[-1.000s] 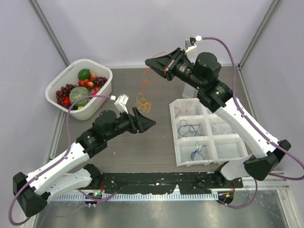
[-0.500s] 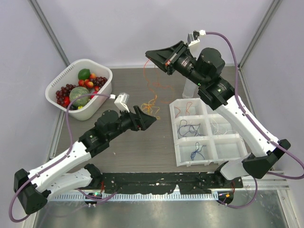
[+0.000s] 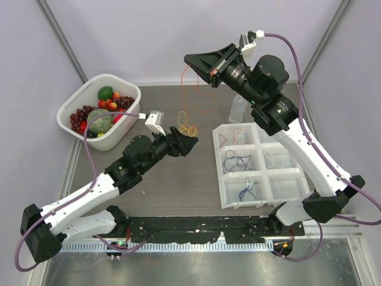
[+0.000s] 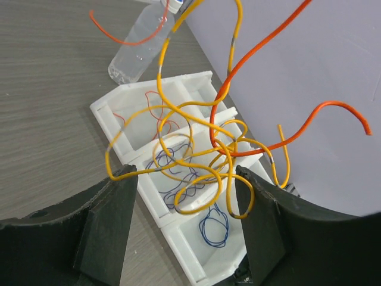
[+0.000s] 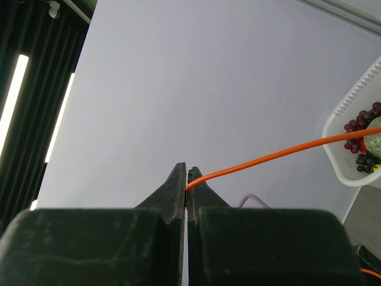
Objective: Untangle the cables
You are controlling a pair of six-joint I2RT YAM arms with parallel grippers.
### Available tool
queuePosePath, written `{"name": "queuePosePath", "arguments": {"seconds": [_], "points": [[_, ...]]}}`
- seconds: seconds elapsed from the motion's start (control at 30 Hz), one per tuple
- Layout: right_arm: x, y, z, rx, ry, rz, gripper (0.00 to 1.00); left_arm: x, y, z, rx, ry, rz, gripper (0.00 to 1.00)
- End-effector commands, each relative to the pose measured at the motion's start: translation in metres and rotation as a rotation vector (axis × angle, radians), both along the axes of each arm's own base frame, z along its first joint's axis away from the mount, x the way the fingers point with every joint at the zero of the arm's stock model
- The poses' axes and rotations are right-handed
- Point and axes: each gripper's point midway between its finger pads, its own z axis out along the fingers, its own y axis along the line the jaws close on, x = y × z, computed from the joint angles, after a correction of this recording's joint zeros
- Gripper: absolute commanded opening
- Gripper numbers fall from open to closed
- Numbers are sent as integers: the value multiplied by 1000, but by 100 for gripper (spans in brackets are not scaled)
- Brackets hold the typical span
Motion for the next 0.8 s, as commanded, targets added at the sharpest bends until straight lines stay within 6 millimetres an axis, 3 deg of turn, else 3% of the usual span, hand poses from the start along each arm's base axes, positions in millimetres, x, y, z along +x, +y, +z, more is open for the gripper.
{"name": "queuePosePath", "arguments": {"seconds": [0.0,0.17,0.4,0.77], "points": [[-5,-6,31,65,-57,-7,1,11,1,47,-66,-126,48,71],[-9,-4,35,74,-63,3,1,15,5,57,-95,-153,73,74],[-11,-2,38,84,-65,8,1,18,6,74,-148,-184,93,58],[-19,3,47,100,-78,23,1,18,5,77,-167,-180,94,39]]}}
